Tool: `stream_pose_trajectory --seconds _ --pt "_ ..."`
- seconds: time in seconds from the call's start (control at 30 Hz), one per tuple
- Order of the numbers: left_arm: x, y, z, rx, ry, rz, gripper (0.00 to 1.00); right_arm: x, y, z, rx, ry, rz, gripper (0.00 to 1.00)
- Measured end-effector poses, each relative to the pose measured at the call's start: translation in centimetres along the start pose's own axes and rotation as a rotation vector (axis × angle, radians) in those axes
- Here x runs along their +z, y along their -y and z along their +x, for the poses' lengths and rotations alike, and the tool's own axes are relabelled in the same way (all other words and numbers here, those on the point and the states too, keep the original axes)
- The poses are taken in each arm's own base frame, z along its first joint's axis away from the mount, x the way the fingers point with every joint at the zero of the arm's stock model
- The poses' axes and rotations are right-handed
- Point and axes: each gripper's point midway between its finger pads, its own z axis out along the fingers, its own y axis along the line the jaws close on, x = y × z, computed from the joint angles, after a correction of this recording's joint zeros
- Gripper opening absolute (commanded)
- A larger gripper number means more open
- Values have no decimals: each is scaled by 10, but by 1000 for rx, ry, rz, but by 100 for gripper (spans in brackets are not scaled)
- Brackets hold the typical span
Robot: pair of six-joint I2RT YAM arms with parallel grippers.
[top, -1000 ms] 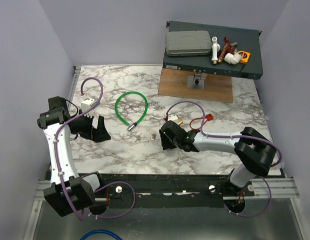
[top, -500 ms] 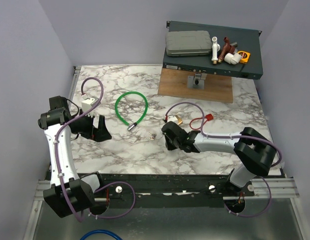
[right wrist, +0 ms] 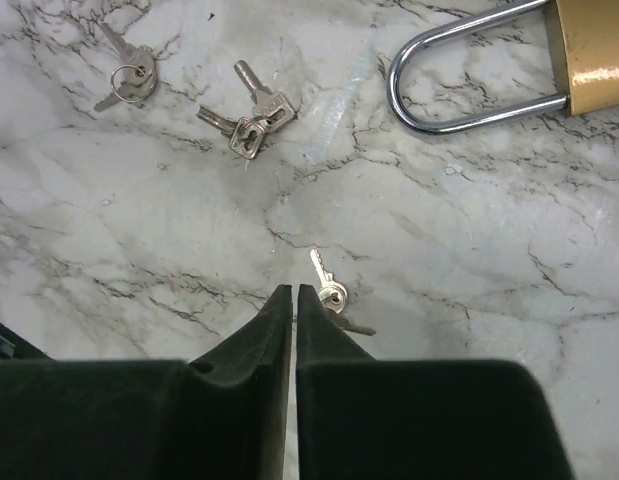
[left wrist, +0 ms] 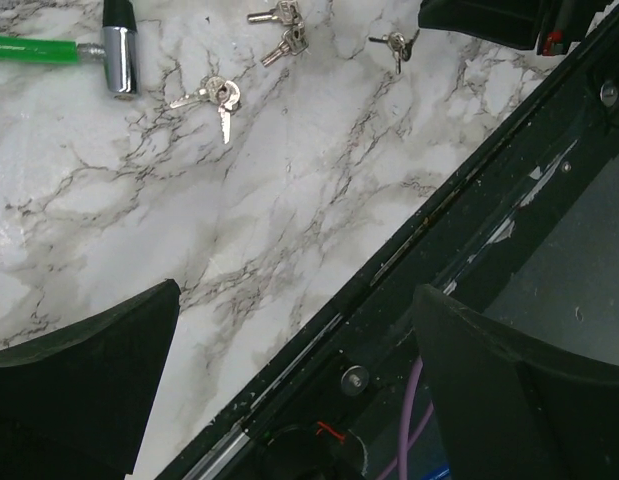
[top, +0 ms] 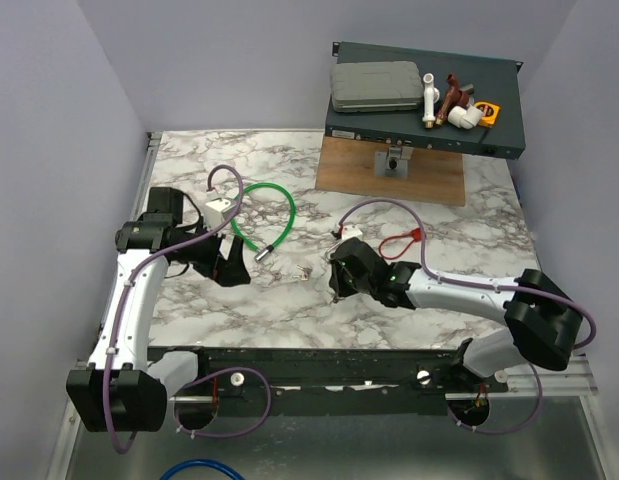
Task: Unlock with the key
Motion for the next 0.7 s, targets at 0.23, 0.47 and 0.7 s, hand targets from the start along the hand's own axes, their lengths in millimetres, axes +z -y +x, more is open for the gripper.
stream_pose_trajectory --seconds 0.23,0.47,0.7 --pt "18 3 -4 11 -48 29 99 -3 1 8 -14 -21 -15 58" --pt "18 2 -4 7 -49 21 99 8 11 32 -37 -87 13 54" --pt "17 3 -4 11 -52 17 99 20 14 40 -67 -114 26 47"
